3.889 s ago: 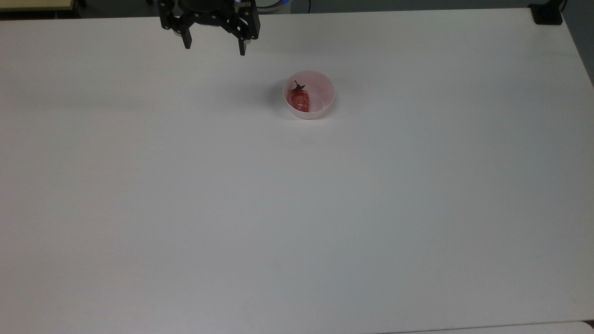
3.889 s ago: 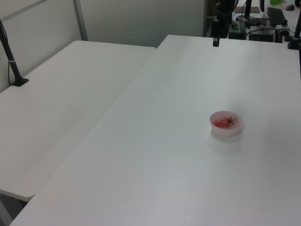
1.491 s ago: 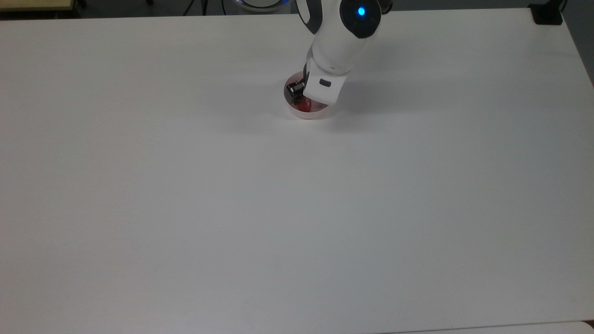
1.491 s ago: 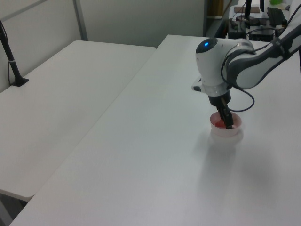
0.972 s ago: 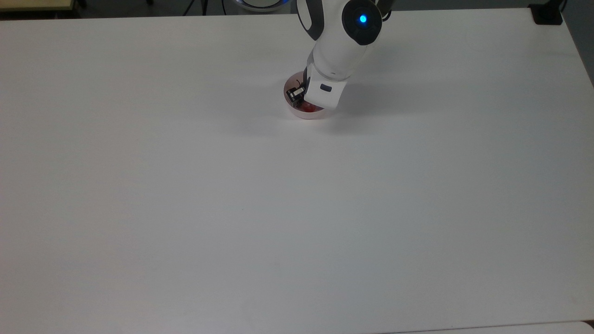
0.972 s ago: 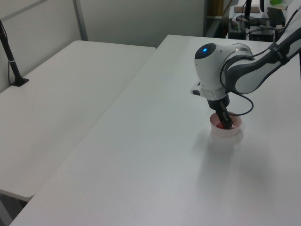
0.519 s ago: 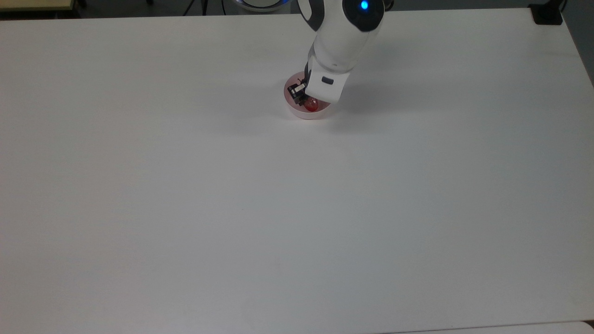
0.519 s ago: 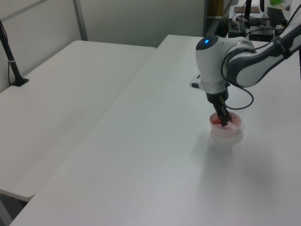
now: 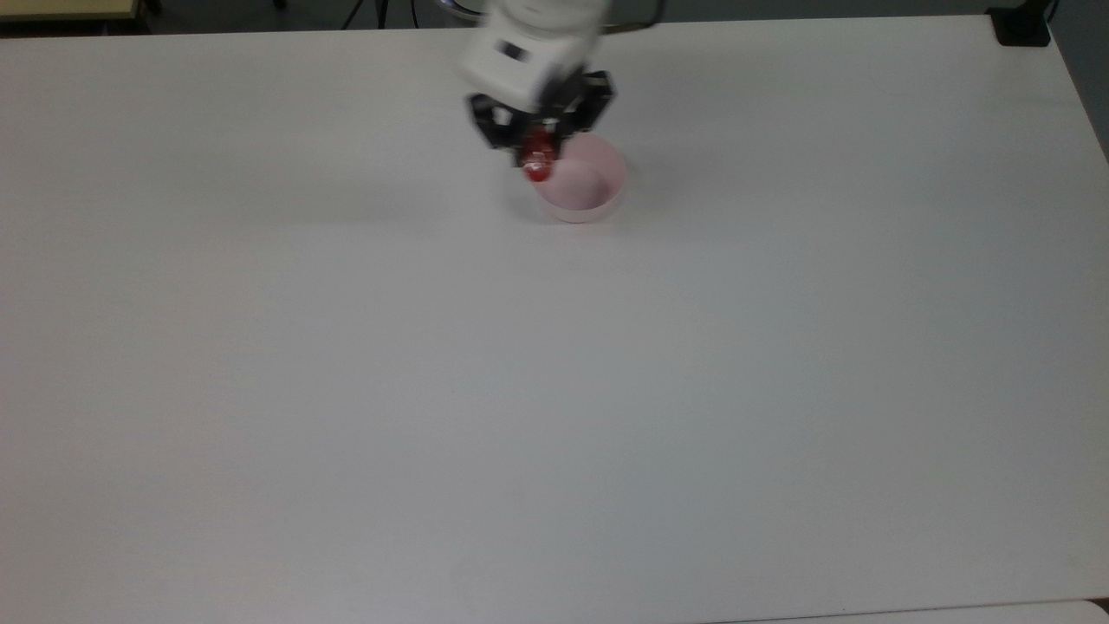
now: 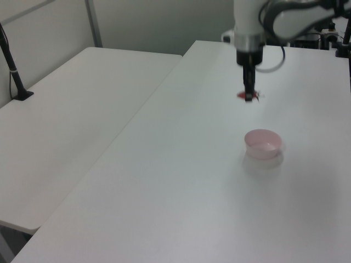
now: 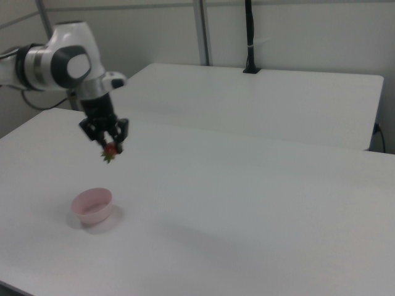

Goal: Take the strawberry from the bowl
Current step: 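Lift the strawberry up out of the pink bowl, then carry the held strawberry away from the bowl, staying above the table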

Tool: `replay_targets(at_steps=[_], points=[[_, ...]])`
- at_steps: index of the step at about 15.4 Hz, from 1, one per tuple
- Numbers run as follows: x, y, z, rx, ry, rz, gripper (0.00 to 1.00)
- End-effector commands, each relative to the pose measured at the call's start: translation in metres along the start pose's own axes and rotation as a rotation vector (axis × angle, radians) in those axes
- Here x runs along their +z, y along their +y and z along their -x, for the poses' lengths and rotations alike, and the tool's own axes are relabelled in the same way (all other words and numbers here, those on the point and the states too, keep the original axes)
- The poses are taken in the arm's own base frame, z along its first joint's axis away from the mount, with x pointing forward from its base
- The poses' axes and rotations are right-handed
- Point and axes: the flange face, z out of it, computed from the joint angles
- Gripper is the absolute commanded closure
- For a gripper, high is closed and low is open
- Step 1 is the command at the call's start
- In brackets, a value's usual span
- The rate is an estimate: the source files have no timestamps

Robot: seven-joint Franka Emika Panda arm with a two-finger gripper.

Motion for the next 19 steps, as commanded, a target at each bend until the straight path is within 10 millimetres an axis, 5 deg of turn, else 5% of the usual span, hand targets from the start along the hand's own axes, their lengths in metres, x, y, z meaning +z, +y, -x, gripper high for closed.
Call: replay_targets(at_steps=[1, 5, 8, 12, 16, 17, 19], points=[[-0.039, 0.062, 0.004, 0.136, 0.011, -0.025, 0.62], [-0.023, 0.105, 0.012, 0.155, -0.028, -0.014, 0.61], [0.019, 0.143, 0.012, 0.126, -0.054, 0.010, 0.61], [0.112, 0.157, 0.025, 0.076, -0.053, 0.102, 0.60], [0.153, 0.168, 0.032, 0.071, -0.091, 0.101, 0.55], [0.161, 0.172, 0.032, 0.080, -0.096, 0.100, 0.47], [0.165, 0.180, 0.033, 0.107, -0.082, 0.099, 0.12]])
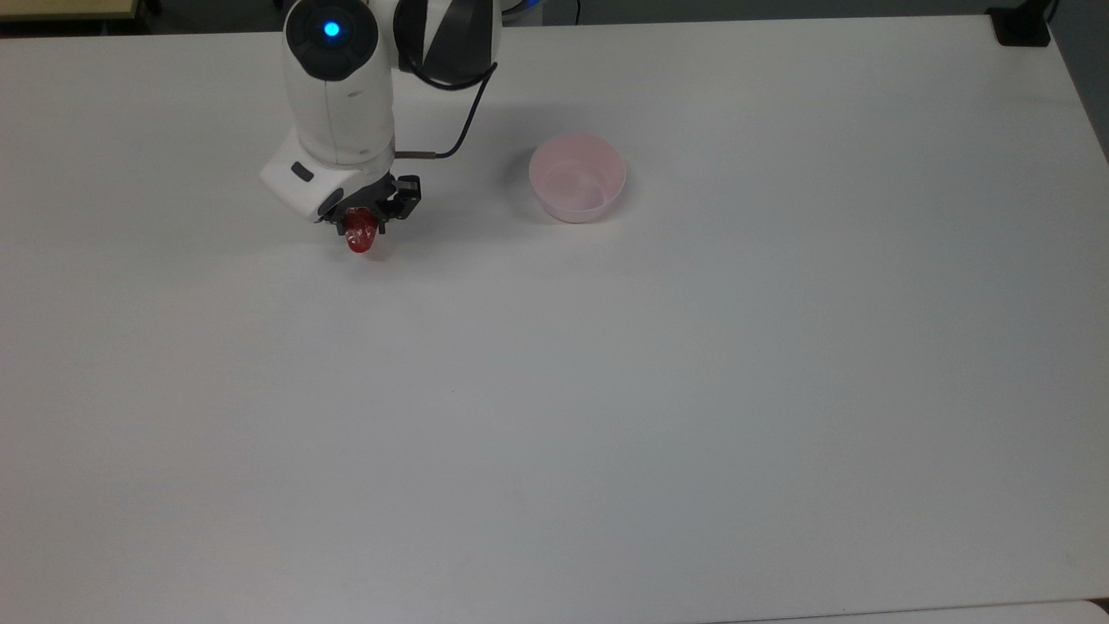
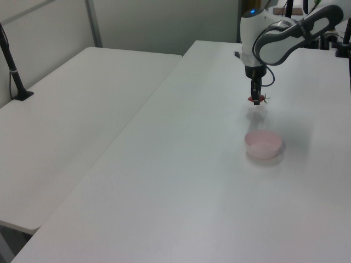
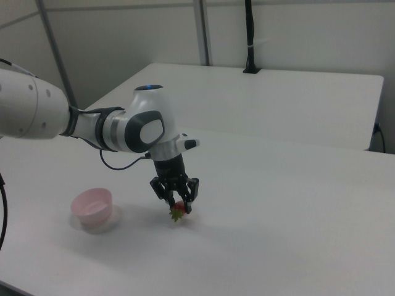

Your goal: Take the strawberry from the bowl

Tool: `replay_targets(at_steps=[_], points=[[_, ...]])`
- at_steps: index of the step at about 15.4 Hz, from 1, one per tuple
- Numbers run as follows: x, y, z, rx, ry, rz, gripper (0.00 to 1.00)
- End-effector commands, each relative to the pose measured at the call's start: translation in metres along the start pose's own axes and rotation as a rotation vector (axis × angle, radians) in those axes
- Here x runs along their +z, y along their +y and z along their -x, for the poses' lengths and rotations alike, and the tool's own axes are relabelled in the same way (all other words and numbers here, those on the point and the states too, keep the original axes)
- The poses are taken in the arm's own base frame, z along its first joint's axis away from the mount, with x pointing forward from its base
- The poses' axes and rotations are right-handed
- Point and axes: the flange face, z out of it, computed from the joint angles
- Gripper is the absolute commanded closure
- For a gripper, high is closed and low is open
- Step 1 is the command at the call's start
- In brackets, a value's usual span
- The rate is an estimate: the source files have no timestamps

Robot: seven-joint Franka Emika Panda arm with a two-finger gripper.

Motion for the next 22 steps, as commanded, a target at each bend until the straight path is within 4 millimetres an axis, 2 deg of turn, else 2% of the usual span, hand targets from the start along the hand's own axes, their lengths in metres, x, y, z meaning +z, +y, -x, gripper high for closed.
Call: replay_targets(at_steps=[1, 3, 5, 8, 11, 13, 15, 16, 22], points=[[0.002, 0.015, 0.005, 0.019, 0.028, 0.002, 0.00], [-0.013, 0.017, 0.006, 0.027, 0.045, 0.002, 0.00], [-0.047, 0.020, 0.009, 0.088, 0.084, 0.005, 0.00], [-0.128, 0.014, 0.009, 0.226, 0.064, -0.005, 0.00], [-0.200, -0.019, 0.019, 0.178, 0.051, -0.018, 0.00], [-0.233, -0.047, 0.029, 0.137, 0.078, -0.032, 0.00], [-0.246, -0.068, 0.033, 0.111, 0.088, -0.046, 0.00], [-0.245, -0.071, 0.034, 0.107, 0.076, -0.047, 0.00], [-0.242, -0.059, 0.034, 0.132, 0.078, -0.078, 0.00]])
